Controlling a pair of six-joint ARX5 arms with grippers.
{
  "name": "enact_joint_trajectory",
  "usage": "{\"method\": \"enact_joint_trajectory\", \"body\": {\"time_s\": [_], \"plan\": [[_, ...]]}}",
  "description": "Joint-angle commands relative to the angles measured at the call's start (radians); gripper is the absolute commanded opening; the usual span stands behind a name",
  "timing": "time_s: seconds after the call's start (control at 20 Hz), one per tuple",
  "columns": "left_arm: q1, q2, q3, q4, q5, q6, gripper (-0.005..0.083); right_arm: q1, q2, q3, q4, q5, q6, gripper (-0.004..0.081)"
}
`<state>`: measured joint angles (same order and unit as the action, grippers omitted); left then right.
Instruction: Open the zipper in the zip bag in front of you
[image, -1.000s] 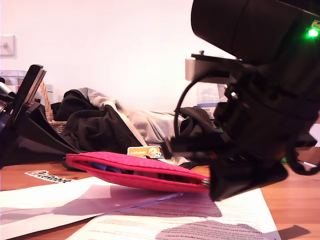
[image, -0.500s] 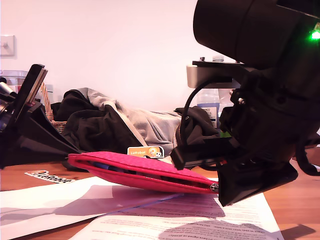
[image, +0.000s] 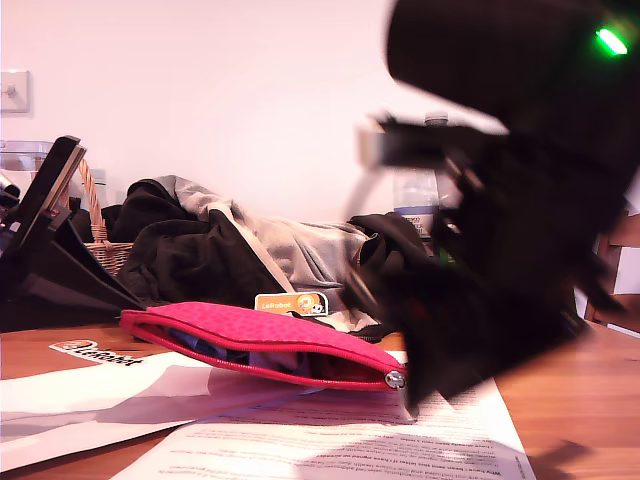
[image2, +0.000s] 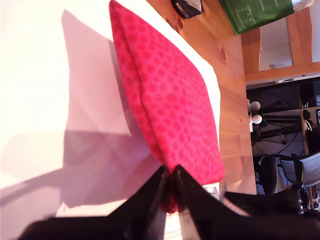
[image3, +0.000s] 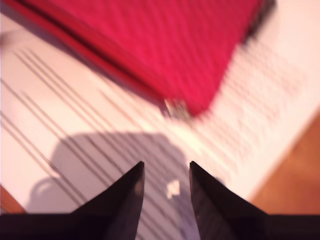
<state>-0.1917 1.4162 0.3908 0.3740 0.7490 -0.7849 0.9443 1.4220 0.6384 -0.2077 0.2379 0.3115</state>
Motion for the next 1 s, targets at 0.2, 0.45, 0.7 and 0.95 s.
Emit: {"method": "enact_joint_trajectory", "body": {"time_s": [0.2, 0.45, 0.7, 0.95], "plan": [[0.0, -0.004, 0.01, 0.01, 0.005, 0.097, -0.0003, 0.011, -0.117, 0.066, 0.047, -0.021, -0.054, -0.001], [-0.001, -0.004, 0.01, -0.03, 0.0, 0.167, 0.0172, 0.01, -0.156, 0.073, 0.053, -0.023, -0.103, -0.001], [-0.011, -0.004, 0.01, -0.06, -0.053, 0.248, 0.0206, 0.009, -0.156, 0.073, 0.053, -0.031, -0.114, -0.001], [-0.042, -0.005, 0.03, -0.171, -0.133, 0.397, 0.0207, 0.008, -0.156, 0.073, 0.054, -0.048, -0.137, -0.001]]}}
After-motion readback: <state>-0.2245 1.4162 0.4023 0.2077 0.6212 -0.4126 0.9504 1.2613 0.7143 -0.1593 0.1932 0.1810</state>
